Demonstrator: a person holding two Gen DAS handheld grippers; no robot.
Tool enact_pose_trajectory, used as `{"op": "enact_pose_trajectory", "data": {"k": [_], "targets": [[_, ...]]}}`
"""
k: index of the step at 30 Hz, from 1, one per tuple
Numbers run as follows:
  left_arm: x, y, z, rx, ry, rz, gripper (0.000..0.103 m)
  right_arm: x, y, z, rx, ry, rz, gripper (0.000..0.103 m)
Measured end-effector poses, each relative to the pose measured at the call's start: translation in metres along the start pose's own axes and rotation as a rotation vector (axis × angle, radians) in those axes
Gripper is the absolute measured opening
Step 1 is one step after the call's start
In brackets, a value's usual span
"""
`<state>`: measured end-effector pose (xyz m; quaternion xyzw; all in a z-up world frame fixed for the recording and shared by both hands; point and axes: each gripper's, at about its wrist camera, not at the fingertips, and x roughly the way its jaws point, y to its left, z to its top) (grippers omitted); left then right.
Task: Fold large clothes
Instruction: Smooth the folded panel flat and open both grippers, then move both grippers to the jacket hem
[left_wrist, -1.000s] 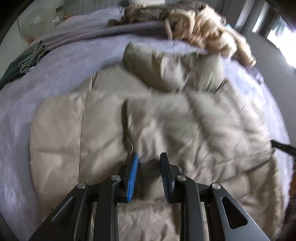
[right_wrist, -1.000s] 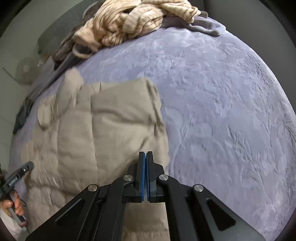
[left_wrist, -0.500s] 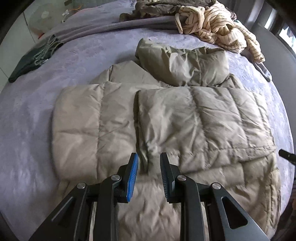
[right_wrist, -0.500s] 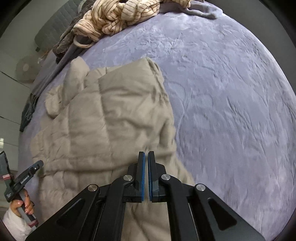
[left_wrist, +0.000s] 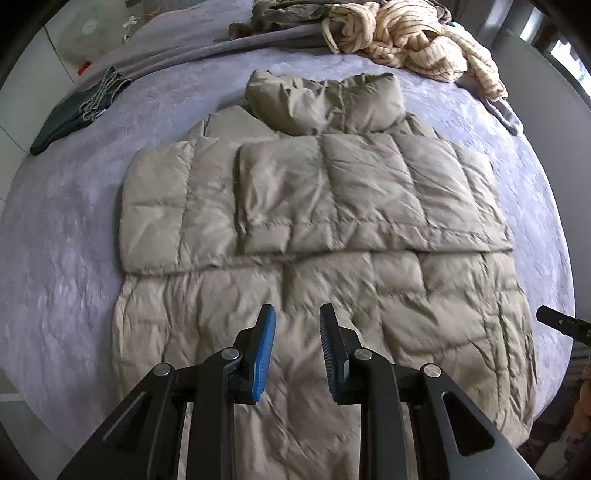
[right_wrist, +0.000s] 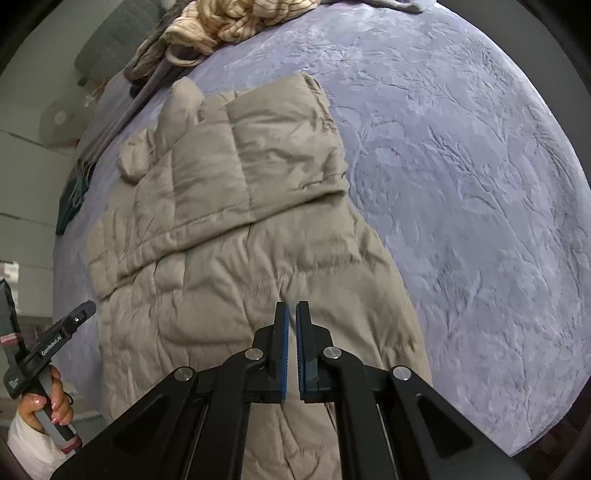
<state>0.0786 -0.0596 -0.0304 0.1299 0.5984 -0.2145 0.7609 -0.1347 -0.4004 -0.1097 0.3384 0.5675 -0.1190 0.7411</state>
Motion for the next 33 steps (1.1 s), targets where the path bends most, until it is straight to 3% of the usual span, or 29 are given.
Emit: {"op": "enact_pose_trajectory", "data": {"k": [1, 2, 3, 4, 6, 15, 17, 19, 20, 23, 27, 33], "targets": [[-0.003, -0.002, -0.003, -0.002, 0.0, 0.0, 0.028, -0.002, 0.0, -0.002, -0.003, 0.001, 0.0, 0.005], [-0.006, -0.004, -0.005, -0.004, 0.0, 0.001, 0.051, -0.006, 0.0, -0.006, -0.006, 0.003, 0.002, 0.005], [-0.011, -0.007, -0.01, -0.012, -0.007, 0.004, 0.089, -0.01, -0.001, -0.008, -0.009, 0.002, 0.008, 0.005], [-0.017, -0.009, -0.013, -0.021, -0.026, 0.008, 0.098, -0.012, -0.001, -0.01, -0.011, 0.002, 0.01, 0.005], [-0.029, -0.015, -0.02, -0.017, -0.058, 0.004, 0.1, -0.017, -0.002, -0.014, -0.019, 0.004, 0.012, 0.005], [-0.044, -0.026, -0.045, -0.044, -0.035, 0.04, 0.102, -0.028, -0.004, -0.02, -0.061, 0.017, 0.015, 0.006], [-0.046, -0.028, -0.05, -0.048, -0.031, 0.043, 0.102, -0.03, -0.003, -0.022, -0.068, 0.022, 0.015, 0.015], [-0.05, -0.029, -0.053, -0.044, -0.031, 0.048, 0.102, -0.032, -0.001, -0.025, -0.074, 0.023, 0.016, 0.049], [-0.052, -0.029, -0.055, -0.042, -0.031, 0.051, 0.102, -0.033, 0.0, -0.026, -0.075, 0.019, 0.018, 0.055], [-0.057, -0.028, -0.058, -0.037, -0.035, 0.05, 0.102, -0.038, 0.006, -0.031, -0.086, 0.007, 0.023, 0.06], [-0.063, -0.02, -0.061, -0.042, -0.052, 0.064, 0.102, -0.041, 0.013, -0.033, -0.092, -0.002, 0.018, 0.078], [-0.066, -0.001, -0.072, -0.056, -0.049, 0.059, 0.102, -0.048, 0.028, -0.042, -0.1, -0.038, -0.012, 0.086]]}}
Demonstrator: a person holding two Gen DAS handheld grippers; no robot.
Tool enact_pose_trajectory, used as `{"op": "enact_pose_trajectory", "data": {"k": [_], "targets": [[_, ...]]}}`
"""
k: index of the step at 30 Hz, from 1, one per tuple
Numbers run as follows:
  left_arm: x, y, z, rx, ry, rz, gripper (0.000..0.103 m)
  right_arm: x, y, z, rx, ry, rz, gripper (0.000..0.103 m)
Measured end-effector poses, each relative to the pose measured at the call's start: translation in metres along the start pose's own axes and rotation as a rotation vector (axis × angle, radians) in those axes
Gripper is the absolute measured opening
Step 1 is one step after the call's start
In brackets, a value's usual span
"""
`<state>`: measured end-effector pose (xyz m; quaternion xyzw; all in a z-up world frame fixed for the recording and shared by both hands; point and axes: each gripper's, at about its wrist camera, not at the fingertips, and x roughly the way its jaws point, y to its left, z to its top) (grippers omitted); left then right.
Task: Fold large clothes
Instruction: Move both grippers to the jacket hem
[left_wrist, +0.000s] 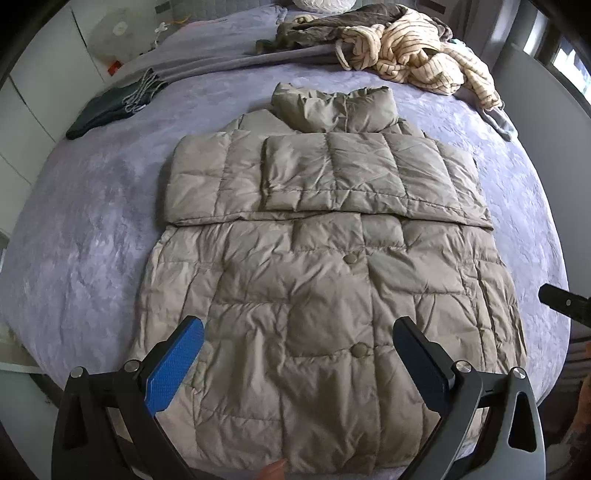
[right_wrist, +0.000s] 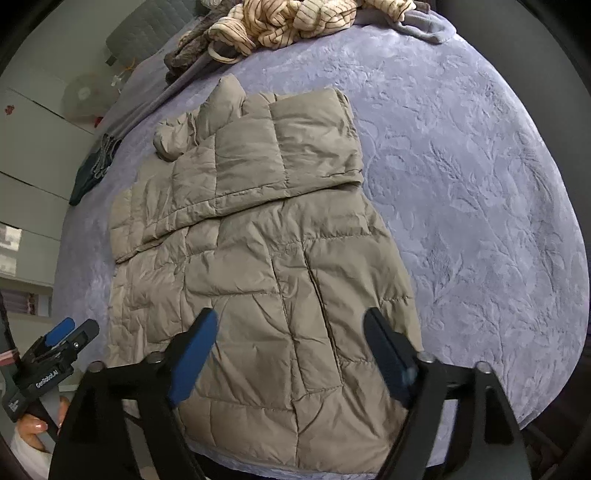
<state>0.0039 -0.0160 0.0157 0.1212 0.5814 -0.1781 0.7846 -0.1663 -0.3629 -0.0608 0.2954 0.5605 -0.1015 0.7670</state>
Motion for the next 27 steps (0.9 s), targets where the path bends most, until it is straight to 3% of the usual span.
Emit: {"op": "enact_pose_trajectory", "data": {"k": [7, 9, 13, 18, 22, 27], "targets": [[0.001, 0.032, -0.018, -0.017, 0.005, -0.006, 0.102, -0.002, 0.02, -0.016, 0.009, -0.03, -0.006, 0.091], [0.004, 0.043, -0.025, -0.017, 0.008, -0.014, 0.102, 0.0, 0.025, -0.024, 0.02, -0.04, 0.009, 0.103], [0.007, 0.062, -0.044, 0.002, 0.032, -0.054, 0.102, 0.002, 0.035, -0.05, 0.061, -0.071, 0.029, 0.103], [0.013, 0.087, -0.072, 0.01, 0.058, -0.085, 0.102, 0.01, 0.036, -0.081, 0.139, -0.028, 0.038, 0.103], [0.012, 0.11, -0.091, -0.037, 0.072, -0.113, 0.102, 0.012, 0.019, -0.106, 0.255, 0.02, 0.093, 0.103], [0.014, 0.141, -0.113, -0.175, 0.069, -0.199, 0.102, 0.011, -0.02, -0.126, 0.429, 0.012, 0.194, 0.103]]}}
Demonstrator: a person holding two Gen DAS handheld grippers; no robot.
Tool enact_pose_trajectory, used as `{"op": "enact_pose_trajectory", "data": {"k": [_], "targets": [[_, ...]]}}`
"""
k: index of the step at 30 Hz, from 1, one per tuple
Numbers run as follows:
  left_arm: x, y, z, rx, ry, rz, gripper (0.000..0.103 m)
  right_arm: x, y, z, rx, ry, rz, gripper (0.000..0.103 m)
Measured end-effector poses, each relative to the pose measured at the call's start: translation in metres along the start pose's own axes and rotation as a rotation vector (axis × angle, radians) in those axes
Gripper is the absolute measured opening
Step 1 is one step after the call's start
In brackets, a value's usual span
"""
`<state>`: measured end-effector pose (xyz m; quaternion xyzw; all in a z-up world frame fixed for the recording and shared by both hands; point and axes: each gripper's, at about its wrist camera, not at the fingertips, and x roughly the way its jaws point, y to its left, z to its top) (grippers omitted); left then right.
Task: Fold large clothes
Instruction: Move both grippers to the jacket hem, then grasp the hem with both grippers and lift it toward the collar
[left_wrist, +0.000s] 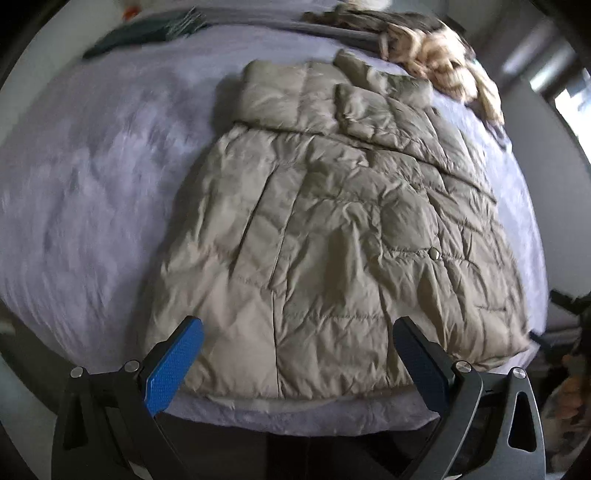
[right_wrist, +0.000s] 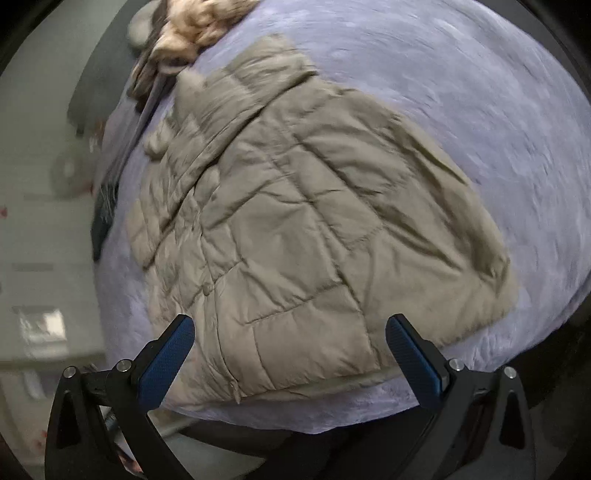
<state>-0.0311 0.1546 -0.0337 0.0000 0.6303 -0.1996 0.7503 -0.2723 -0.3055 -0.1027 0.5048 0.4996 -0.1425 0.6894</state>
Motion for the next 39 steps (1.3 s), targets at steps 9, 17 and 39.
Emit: {"op": "enact_pose_trajectory", "data": {"k": [9, 17, 39], "targets": [[0.036, 0.053, -0.036, -0.298, 0.102, -0.192, 0.102, 0.005, -0.072, -0.014, 0.222, 0.044, 0.094, 0.103], [0.068, 0.054, -0.051, -0.38, 0.188, -0.288, 0.102, 0.035, -0.097, -0.028, 0.34, 0.1, 0.158, 0.103], [0.013, 0.044, 0.017, -0.203, -0.042, -0.335, 0.015, 0.023, -0.056, -0.015, 0.268, -0.002, 0.166, 0.01]]}}
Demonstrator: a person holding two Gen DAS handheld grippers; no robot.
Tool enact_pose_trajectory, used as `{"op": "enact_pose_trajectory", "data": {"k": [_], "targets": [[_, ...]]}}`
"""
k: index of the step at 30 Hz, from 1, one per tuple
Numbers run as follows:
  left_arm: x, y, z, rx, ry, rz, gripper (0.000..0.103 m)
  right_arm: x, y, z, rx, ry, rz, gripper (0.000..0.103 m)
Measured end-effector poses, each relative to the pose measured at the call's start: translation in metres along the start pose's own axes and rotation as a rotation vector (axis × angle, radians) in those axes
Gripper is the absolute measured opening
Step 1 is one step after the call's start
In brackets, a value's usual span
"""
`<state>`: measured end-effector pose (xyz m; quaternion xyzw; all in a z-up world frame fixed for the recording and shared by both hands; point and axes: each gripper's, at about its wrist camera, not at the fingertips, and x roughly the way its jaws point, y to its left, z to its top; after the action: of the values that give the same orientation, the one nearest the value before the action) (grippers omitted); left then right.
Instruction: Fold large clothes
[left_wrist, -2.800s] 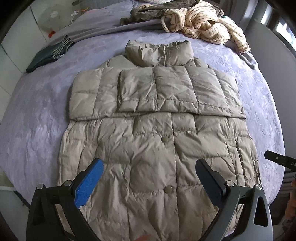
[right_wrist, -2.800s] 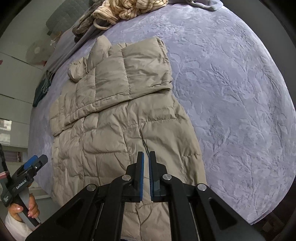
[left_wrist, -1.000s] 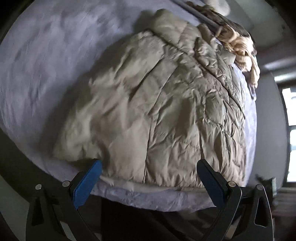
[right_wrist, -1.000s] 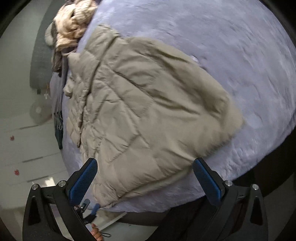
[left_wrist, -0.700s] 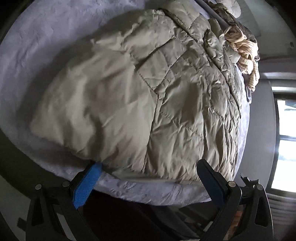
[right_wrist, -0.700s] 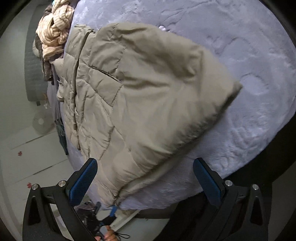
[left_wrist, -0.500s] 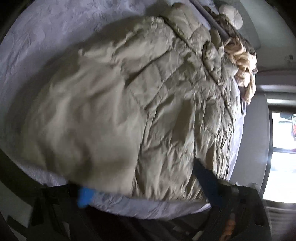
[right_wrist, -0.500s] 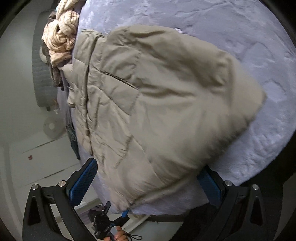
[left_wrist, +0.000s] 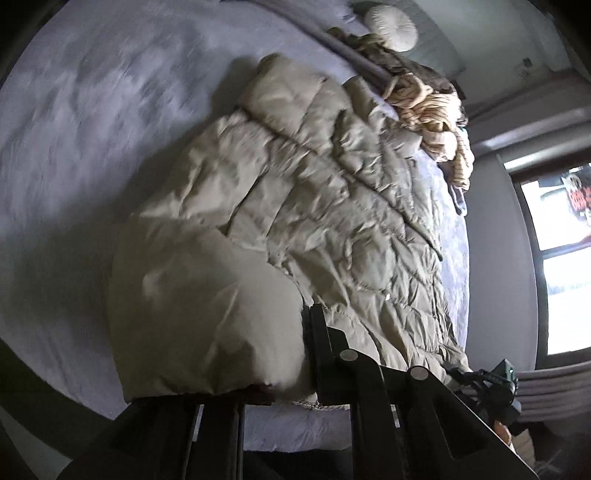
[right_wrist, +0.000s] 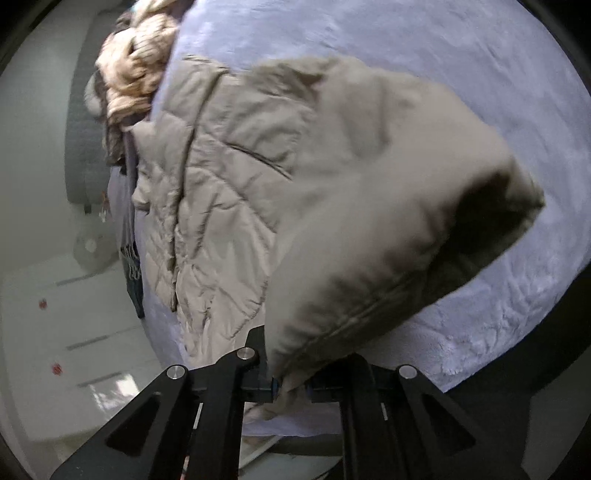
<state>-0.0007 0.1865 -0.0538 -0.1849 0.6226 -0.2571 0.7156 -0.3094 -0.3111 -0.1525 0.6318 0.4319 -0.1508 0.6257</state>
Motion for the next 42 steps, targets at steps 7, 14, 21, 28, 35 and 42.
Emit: {"op": "enact_pose_trajectory", "data": {"k": [7, 14, 21, 28, 35, 42], "targets": [[-0.015, -0.027, 0.029, 0.075, -0.065, 0.007, 0.015, -0.012, 0.038, 0.016, -0.115, -0.021, 0.016, 0.01], [-0.026, -0.063, 0.074, 0.096, -0.164, 0.045, 0.015, -0.013, 0.09, 0.049, -0.229, -0.011, 0.04, 0.01], [0.003, -0.089, 0.118, 0.099, -0.192, 0.131, 0.015, 0.004, 0.155, 0.095, -0.37, 0.018, 0.042, 0.01], [0.024, -0.101, 0.158, 0.076, -0.24, 0.145, 0.015, 0.033, 0.192, 0.138, -0.443, 0.055, 0.029, 0.01], [0.076, -0.103, 0.23, 0.149, -0.218, 0.154, 0.015, 0.072, 0.24, 0.187, -0.508, -0.009, -0.017, 0.01], [0.148, -0.093, 0.29, 0.191, -0.183, 0.25, 0.015, 0.135, 0.266, 0.24, -0.503, -0.066, -0.087, 0.01]]}}
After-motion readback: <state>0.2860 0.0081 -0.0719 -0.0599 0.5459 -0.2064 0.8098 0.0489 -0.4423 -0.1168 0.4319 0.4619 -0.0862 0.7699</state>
